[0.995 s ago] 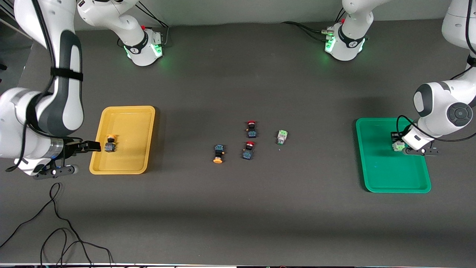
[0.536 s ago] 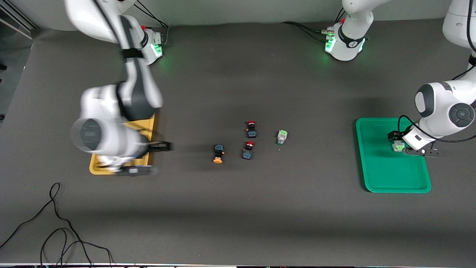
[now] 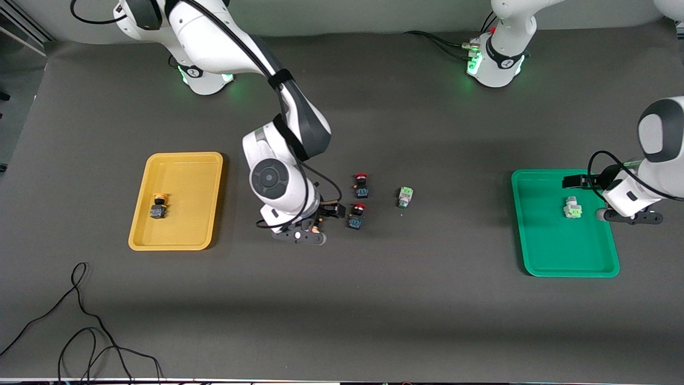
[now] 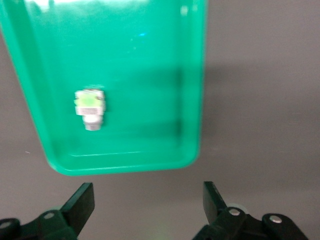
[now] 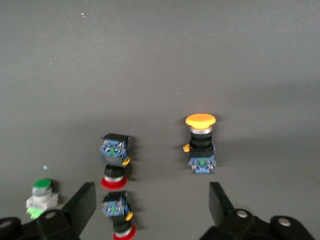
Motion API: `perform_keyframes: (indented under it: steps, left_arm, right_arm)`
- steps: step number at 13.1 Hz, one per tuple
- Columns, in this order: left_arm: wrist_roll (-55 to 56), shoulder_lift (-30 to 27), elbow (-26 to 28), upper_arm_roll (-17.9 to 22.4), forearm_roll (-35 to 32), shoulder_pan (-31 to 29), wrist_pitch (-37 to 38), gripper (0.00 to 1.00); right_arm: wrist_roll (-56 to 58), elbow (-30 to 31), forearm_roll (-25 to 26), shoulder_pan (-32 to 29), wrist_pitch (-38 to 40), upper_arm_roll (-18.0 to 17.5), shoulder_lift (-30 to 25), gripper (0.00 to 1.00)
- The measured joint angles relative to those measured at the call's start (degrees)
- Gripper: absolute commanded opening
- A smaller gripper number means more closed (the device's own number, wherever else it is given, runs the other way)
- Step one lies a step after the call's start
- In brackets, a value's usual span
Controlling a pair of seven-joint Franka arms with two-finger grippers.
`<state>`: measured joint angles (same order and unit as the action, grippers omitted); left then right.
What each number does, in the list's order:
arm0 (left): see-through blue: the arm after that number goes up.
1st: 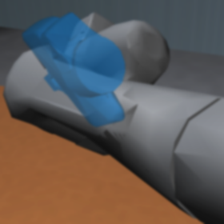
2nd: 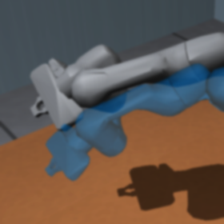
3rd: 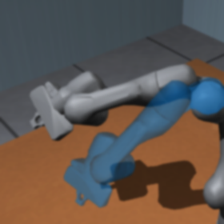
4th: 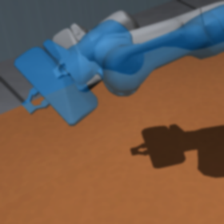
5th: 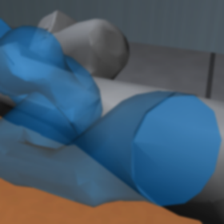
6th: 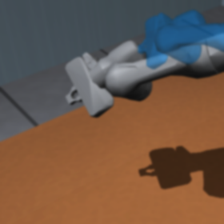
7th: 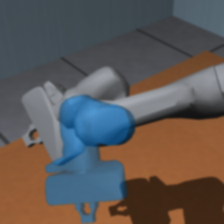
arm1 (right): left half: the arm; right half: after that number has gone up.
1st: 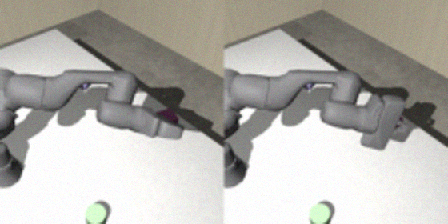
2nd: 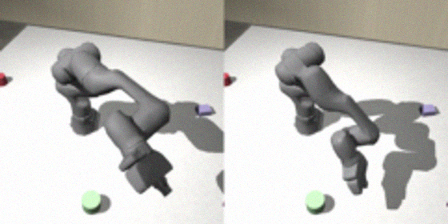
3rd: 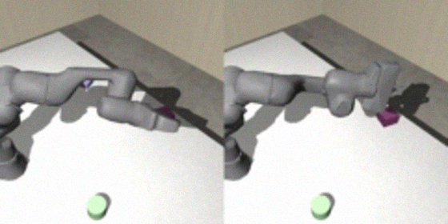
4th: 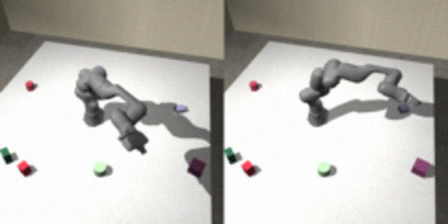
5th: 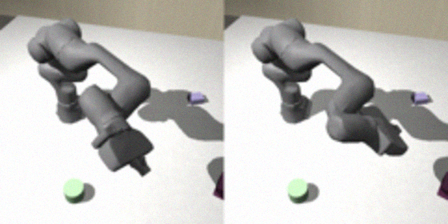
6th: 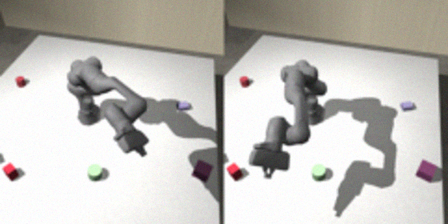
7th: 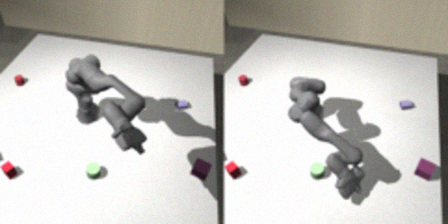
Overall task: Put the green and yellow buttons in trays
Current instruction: 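Move the right gripper back to the yellow buttons and open it, then grasp a yellow button with the right gripper while the left grasps green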
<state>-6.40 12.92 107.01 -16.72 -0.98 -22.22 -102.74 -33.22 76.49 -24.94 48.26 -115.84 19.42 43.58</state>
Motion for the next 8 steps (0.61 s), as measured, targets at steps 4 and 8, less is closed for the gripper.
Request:
perform_keyframes:
  steps: [4, 8]
  left_arm:
    - [17.8, 0.9, -2.4, -6.9, 0.9, 4.7, 0.6, 0.96]
    - [35.7, 4.6, -2.5, -7.6, 0.9, 16.4, -7.4, 0.97]
  right_arm:
    - [-0.4, 1.3, 0.0, -0.6, -10.0, 0.1, 8.7, 1.0]
    - [-0.4, 1.5, 0.0, -0.6, -12.4, 0.2, 11.2, 0.88]
